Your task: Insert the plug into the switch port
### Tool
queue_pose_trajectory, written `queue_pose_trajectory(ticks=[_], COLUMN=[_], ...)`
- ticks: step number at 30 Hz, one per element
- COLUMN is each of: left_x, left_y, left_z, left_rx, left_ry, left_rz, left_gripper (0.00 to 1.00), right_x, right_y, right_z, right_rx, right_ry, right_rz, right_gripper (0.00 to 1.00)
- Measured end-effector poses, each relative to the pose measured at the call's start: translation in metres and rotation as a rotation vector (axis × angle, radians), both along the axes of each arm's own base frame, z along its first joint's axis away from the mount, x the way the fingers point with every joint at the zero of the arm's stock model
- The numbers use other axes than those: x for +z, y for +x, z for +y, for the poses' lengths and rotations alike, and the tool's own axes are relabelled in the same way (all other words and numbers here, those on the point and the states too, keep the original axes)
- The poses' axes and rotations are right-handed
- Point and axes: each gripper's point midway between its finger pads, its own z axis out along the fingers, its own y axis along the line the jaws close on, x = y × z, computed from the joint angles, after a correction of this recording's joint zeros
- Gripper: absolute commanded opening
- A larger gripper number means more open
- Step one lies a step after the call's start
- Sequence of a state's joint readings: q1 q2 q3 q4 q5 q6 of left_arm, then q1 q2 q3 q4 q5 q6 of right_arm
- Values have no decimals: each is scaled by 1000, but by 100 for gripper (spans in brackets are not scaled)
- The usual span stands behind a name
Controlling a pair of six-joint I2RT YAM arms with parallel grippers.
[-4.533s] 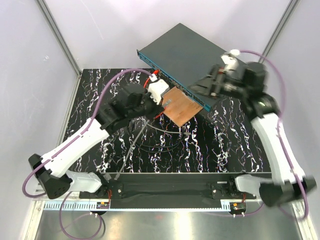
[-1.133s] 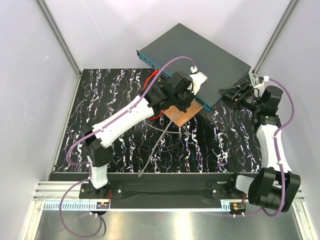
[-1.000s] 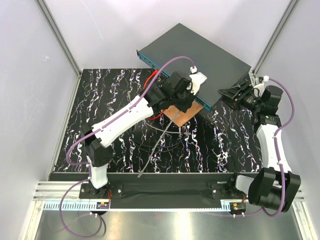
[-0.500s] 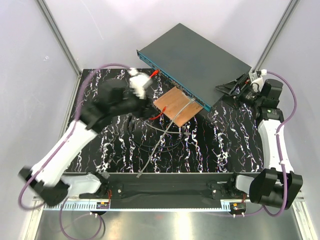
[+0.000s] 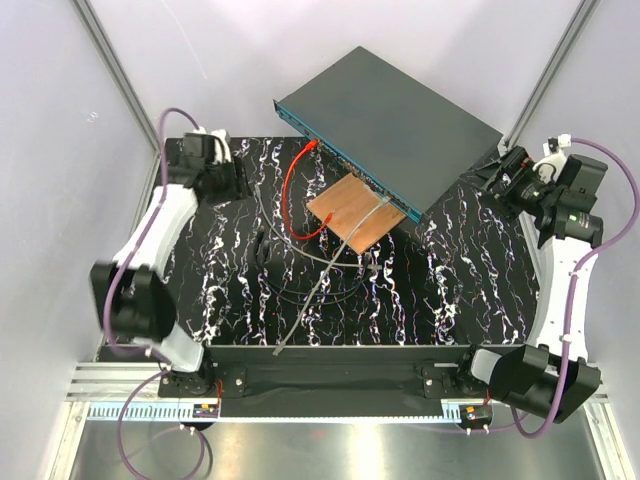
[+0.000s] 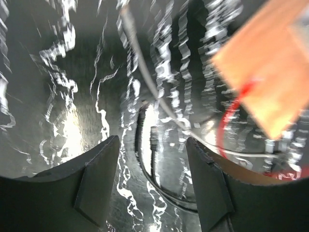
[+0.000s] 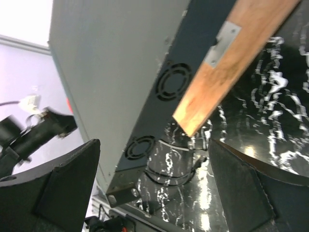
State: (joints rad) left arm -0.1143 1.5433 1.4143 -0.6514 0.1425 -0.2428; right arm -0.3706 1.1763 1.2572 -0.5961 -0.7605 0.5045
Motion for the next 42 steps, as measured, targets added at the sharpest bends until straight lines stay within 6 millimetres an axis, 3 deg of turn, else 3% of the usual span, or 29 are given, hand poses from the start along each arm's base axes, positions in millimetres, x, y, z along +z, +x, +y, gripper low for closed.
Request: queue_pose_trajectory(ticks=[2, 5, 12, 18, 24, 35, 39, 42], left_x=[-38, -73, -95, -118, -149, -176, -181, -179], left_y=[12, 31, 89, 123, 121, 114, 114, 117], left_z=[2, 3, -6, -14, -14, -10, -8, -6], left_rx=[25, 62, 98, 122, 133, 152, 156, 157], left_ry=[18, 30, 34, 70, 123, 160, 168, 173], left_rz=[101, 180, 164, 161, 219, 278, 288, 281], left_gripper=[58, 53, 51, 50, 47, 32, 12, 6], right_x=[-1, 1, 24, 35, 43, 39, 49, 59], right_y=[-3, -7, -6, 1, 8, 12, 13, 13], right_z=[-7, -15, -29, -40, -51, -65, -65, -65], right_rx=[-17, -35, -57, -67, -82, -112, -112, -111], right_ry=[-20, -43, -88, -114, -130, -118, -128, -137], right_rz=[10, 22, -19, -37, -54, -37, -57, -78], right_gripper=[100, 100, 100, 100, 100, 100, 100, 100])
